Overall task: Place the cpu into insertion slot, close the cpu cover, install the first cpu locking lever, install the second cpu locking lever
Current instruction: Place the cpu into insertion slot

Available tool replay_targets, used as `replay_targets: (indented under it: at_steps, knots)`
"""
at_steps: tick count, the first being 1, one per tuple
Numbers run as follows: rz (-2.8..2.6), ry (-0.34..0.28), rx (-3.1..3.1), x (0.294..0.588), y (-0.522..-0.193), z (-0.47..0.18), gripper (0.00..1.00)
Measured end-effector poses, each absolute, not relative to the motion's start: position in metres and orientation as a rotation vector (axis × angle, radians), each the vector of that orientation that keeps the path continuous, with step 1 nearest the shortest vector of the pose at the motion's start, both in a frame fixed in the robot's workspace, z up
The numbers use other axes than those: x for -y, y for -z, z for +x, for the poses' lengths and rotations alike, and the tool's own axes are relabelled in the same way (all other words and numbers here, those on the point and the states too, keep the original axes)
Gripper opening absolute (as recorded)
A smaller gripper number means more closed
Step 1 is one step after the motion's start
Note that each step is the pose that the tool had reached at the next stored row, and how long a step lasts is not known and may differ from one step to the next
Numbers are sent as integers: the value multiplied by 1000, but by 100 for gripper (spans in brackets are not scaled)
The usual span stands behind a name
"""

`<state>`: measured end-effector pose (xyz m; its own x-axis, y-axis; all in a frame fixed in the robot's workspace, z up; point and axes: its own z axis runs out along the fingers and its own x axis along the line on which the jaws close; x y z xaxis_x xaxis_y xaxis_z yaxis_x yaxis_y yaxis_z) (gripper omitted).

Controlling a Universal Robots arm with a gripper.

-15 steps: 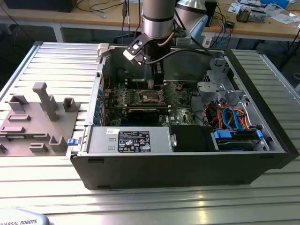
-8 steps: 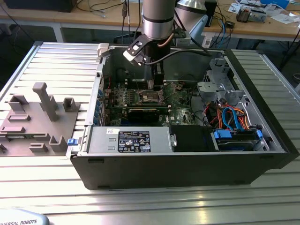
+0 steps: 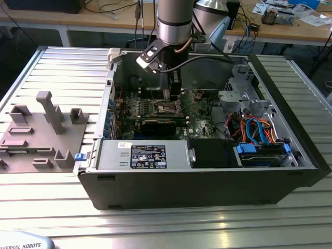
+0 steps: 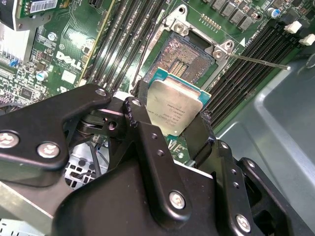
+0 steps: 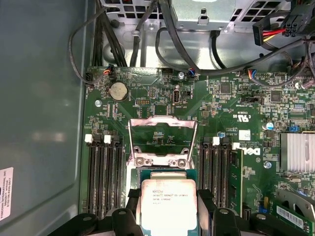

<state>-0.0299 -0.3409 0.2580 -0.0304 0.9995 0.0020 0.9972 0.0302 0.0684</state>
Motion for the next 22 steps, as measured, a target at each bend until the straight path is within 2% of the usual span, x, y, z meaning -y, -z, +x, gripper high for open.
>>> replay_targets:
  at_steps: [22]
  knots:
    - [2155,-78,-2221,341,-251,-30,54]
